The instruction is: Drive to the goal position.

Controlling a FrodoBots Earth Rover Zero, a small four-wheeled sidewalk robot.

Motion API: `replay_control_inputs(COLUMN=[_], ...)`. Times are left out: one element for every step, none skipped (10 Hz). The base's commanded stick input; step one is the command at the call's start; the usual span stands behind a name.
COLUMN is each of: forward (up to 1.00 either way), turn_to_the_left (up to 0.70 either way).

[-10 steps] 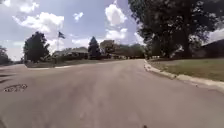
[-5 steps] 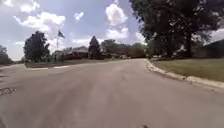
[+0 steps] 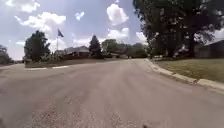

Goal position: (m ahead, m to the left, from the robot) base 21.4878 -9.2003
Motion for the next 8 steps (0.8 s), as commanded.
replay_control_inputs(forward=[0.85,0.85,0.85,0.85,0.85,0.85,0.85,0.85], turn_to_the_left=[0.00,0.00,0.00,0.00,0.00,0.00,0.00,0.00])
